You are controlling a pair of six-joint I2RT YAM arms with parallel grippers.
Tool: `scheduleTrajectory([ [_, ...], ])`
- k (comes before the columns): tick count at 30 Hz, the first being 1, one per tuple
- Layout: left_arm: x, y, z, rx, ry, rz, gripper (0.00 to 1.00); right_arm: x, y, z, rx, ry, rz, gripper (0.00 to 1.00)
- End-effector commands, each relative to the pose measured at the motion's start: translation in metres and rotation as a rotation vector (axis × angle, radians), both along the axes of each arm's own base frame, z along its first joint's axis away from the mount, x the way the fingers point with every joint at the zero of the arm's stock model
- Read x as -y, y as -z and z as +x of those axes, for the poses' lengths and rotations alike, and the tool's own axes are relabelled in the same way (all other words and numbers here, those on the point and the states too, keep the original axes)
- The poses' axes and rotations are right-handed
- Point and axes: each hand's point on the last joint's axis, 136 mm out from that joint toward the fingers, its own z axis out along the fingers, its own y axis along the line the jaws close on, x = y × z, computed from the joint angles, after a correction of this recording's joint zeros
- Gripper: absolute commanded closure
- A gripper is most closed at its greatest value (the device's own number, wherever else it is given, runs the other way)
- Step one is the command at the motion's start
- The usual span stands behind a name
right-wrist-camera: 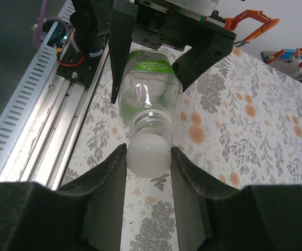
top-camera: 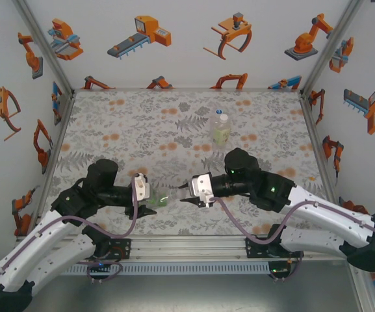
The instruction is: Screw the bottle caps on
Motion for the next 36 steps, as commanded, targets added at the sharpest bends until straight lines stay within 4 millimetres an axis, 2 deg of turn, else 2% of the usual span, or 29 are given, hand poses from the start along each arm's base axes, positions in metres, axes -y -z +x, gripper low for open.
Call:
scheduleTrajectory([
  [1, 0.002, -0.008, -0.009, 0.011, 0.054, -0.026, 1.0, -0.006, -0.025, 0.002, 0.067, 0.004, 0.074, 1.0],
  [15, 0.001, -0.007, -0.009, 0.006, 0.052, -0.021, 1.0, -0.01, -0.033, -0.007, 0.086, -0.031, 0.091, 1.0],
  [29, 0.002, -0.006, -0.01, -0.008, 0.06, -0.014, 1.0, -0.012, -0.024, -0.017, 0.128, -0.091, -0.003, 1.0],
  [36, 0.002, -0.016, -0.021, 0.008, 0.112, -0.057, 1.0, -0.014, -0.017, -0.018, 0.144, -0.109, 0.002, 1.0],
])
